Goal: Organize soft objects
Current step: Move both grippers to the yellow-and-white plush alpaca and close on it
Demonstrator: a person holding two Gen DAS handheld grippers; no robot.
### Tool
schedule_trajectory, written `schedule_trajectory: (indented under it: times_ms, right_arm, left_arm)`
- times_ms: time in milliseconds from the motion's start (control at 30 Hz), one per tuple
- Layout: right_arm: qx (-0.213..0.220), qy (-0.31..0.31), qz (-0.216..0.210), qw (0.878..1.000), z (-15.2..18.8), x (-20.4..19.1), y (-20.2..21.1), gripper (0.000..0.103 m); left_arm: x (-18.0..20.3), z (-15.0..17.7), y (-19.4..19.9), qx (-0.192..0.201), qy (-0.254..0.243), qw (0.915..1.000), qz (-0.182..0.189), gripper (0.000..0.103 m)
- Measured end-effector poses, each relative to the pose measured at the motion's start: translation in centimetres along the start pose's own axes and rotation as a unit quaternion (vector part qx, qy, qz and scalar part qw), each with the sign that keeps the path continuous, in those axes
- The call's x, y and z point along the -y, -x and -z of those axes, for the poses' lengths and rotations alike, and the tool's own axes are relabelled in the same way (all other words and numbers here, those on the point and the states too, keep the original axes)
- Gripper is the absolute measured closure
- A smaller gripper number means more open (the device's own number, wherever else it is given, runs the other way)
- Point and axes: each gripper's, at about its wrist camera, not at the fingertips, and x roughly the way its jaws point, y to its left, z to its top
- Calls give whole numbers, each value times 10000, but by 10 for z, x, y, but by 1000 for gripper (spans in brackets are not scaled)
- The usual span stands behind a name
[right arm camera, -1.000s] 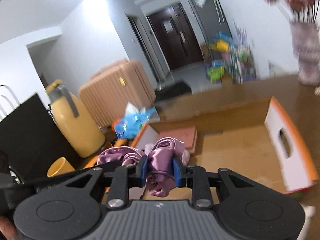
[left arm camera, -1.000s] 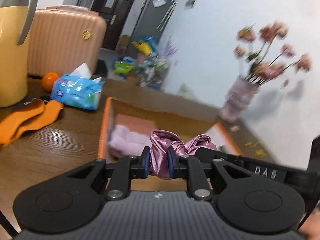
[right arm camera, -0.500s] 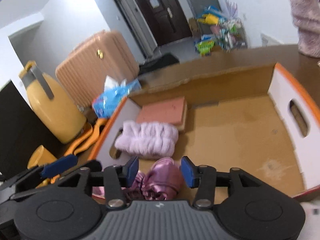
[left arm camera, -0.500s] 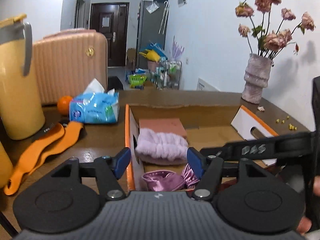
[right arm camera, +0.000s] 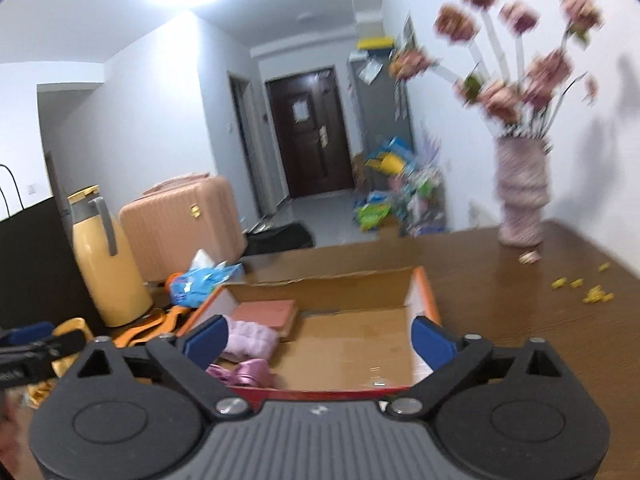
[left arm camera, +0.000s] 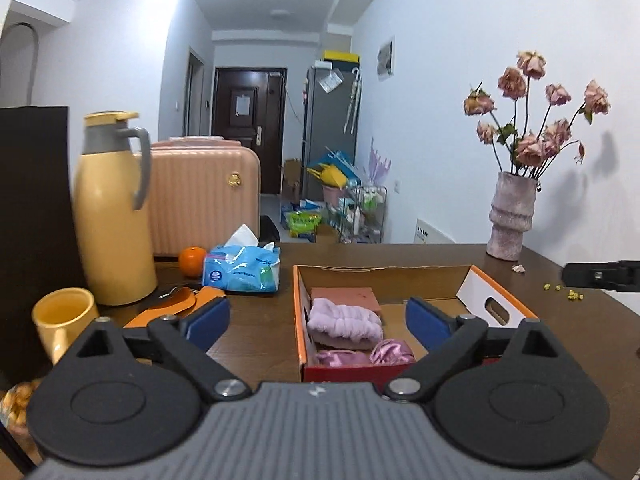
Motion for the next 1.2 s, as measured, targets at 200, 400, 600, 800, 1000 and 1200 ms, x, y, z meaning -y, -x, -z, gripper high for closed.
schedule_trajectory:
  times_ms: [200, 400, 600, 800, 1000, 1200]
  right_arm:
    - [472, 280, 259, 9982, 11, 6, 55, 0]
    - [604, 360, 231, 9973, 41, 12, 104, 0]
    - [753, 486, 30, 9960, 100, 5, 145, 0]
    - [646, -14, -389, 9971, 136, 13, 159, 0]
    - [637, -49, -92, 9979, 137, 17, 157, 0]
    - [386, -111, -4, 9992, 146, 21, 142, 0]
  left_arm:
    - [13, 10, 42, 210, -79, 9997, -38, 1]
    - [22, 42, 79, 287, -74, 9993, -211, 0]
    - [25, 89, 112, -5, 311, 9986, 431, 0]
    - [44, 117, 114, -287, -168, 9980, 538, 0]
    - [46, 119, 115, -268, -109, 9976, 624, 0]
    - [50, 125, 104, -436, -106, 9965, 709, 0]
